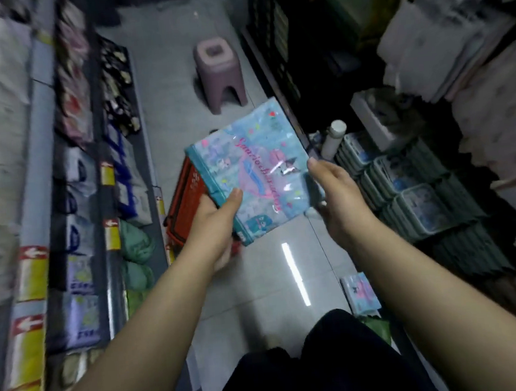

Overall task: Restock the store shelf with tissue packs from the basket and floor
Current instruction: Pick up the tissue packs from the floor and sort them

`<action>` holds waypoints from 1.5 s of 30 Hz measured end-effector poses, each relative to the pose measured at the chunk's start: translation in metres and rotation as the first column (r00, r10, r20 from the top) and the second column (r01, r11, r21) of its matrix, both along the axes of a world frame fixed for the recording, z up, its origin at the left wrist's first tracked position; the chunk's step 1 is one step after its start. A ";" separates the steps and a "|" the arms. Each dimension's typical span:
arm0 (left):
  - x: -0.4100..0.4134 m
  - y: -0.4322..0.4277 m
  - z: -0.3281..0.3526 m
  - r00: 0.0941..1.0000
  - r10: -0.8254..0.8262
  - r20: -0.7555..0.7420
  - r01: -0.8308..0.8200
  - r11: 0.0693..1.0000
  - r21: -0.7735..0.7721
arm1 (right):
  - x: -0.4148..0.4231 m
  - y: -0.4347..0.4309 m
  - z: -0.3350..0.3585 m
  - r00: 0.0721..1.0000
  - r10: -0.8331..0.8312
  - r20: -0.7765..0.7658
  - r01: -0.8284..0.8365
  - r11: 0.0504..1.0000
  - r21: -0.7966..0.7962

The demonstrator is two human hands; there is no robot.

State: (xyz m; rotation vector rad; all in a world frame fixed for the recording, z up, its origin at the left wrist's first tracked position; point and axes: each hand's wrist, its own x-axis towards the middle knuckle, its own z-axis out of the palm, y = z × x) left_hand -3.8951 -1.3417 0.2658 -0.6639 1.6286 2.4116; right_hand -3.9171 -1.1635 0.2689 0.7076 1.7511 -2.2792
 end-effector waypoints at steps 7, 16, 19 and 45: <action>-0.017 -0.011 0.076 0.984 0.158 -0.079 -0.149 0.983 0.107 | -0.016 -0.092 0.061 0.982 0.129 -0.137 -0.176 0.888 -0.424; -0.035 -0.106 0.159 0.897 0.333 -0.290 -0.421 0.841 -0.339 | -0.103 -0.113 0.118 0.753 0.625 -0.206 -0.657 0.703 -0.271; -0.032 -0.114 0.185 0.832 0.447 -0.328 -0.549 0.749 -0.372 | -0.127 -0.151 0.151 0.691 0.670 -0.270 -0.713 0.693 -0.105; 0.132 -0.185 0.393 0.241 0.505 -0.829 -0.606 -0.589 -0.535 | -0.027 -0.387 0.380 -0.104 0.509 -0.854 -0.970 0.138 0.201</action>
